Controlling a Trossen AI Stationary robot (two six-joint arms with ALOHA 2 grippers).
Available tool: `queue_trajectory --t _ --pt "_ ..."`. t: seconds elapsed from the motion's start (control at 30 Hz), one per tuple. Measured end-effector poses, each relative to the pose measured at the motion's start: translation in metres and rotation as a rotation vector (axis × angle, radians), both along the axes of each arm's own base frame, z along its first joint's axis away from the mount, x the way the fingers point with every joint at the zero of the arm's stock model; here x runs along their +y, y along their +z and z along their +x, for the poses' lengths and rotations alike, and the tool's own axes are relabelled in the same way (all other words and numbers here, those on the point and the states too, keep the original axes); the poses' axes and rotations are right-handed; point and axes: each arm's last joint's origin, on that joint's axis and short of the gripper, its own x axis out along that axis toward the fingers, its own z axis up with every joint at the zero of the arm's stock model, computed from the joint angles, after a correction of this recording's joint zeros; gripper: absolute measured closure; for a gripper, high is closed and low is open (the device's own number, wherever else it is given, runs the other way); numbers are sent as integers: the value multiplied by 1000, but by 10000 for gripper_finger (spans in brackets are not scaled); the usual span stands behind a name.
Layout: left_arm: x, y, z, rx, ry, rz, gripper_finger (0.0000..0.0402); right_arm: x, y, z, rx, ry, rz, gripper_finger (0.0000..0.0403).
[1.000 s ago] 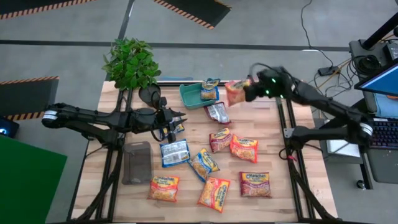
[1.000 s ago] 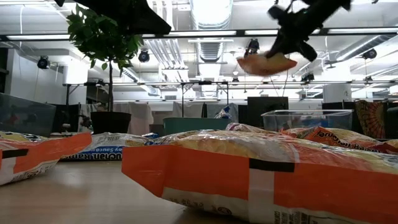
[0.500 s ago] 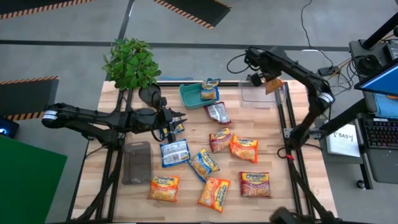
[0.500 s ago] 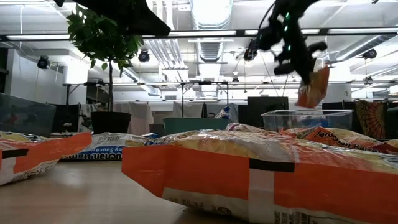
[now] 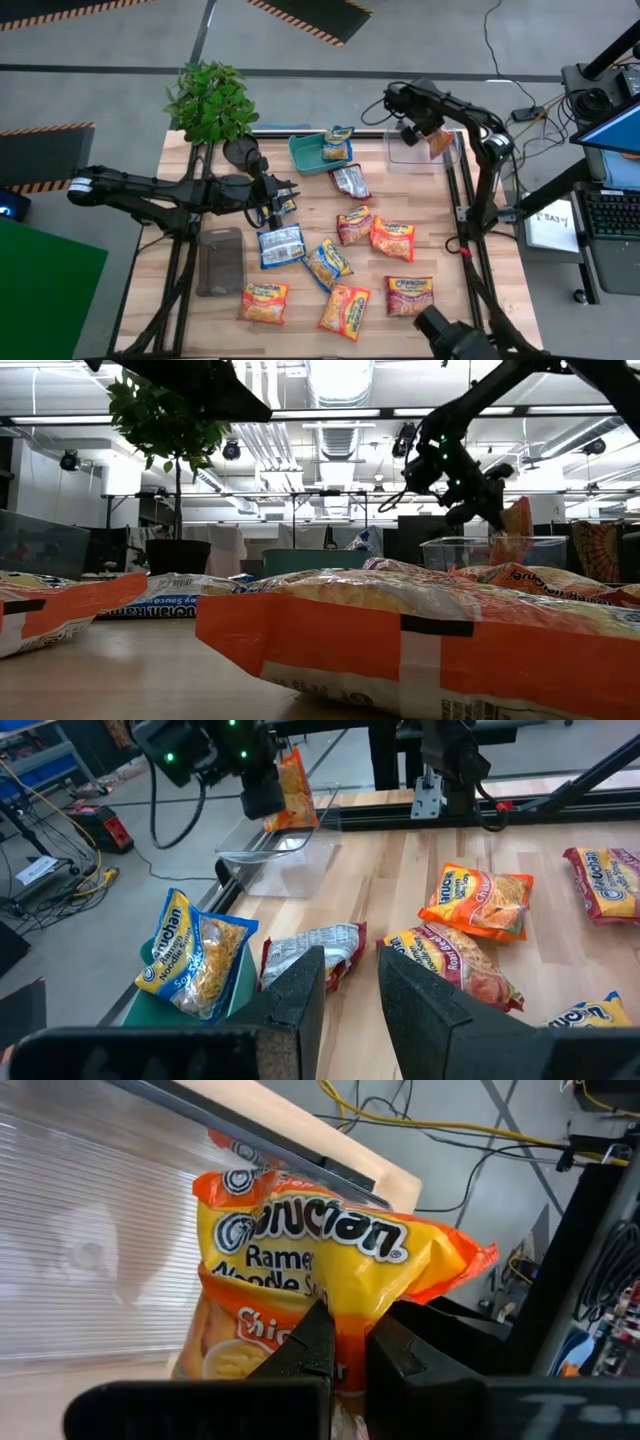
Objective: Sort Maruchan noodles
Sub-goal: Put the top orange noodle pack into the transparent bin, then put the middle red noodle pack into the black bin
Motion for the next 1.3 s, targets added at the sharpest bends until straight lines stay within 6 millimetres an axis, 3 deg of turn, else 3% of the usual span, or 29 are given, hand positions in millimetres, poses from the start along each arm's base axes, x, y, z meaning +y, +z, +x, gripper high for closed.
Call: queue_trajectory --t 0.5,0.8,1.13,1.3 --pt "0 -1 0 10 0 0 322 -8 -34 7 56 -20 66 388" --pt "0 -1 0 15 0 1 322 -12 -49 9 90 -19 106 314" --pt "0 -1 0 14 0 0 322 -6 -31 3 78 -25 88 240" --pt "0 -1 0 13 0 0 322 5 -3 0 6 -20 33 232"
